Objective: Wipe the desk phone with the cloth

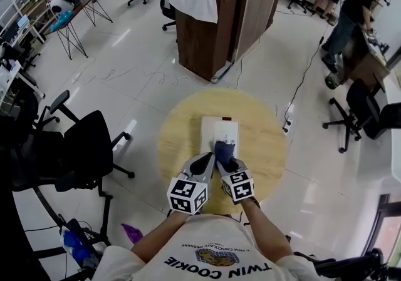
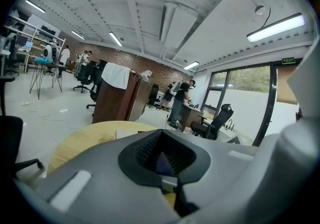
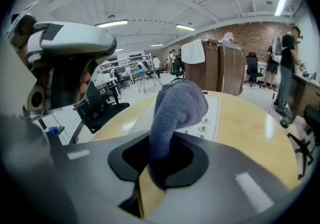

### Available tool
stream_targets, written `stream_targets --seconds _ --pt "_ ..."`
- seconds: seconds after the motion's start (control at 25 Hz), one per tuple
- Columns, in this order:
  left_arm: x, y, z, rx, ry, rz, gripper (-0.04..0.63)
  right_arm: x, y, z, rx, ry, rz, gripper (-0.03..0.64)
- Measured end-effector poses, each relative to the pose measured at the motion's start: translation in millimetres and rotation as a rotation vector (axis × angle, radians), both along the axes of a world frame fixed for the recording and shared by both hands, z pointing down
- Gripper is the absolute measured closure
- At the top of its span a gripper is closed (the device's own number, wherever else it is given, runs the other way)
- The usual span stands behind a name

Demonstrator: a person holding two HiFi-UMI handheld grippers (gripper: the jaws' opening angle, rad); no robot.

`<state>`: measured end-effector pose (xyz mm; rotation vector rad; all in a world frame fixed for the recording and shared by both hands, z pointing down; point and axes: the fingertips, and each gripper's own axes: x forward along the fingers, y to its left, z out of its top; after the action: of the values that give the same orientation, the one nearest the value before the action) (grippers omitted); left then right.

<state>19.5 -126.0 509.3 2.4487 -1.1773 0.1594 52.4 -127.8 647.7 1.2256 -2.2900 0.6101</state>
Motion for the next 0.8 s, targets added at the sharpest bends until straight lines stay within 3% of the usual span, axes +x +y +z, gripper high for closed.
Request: stream_targets --seconds 0.24,0.4,0.8 --pt "13 2 0 -0.001 -0.004 0.034 0.603 4 6 1 0.001 -0.006 0.011 0.551" --pt "11 0 -1 0.004 -0.006 0.023 0.603 13 -7 -20 0.057 -0.020 0.026 0.551" --pt "3 2 1 -0.004 -0.024 -0.010 0.603 60 -95 -65 0.170 0.015 0.072 0.551"
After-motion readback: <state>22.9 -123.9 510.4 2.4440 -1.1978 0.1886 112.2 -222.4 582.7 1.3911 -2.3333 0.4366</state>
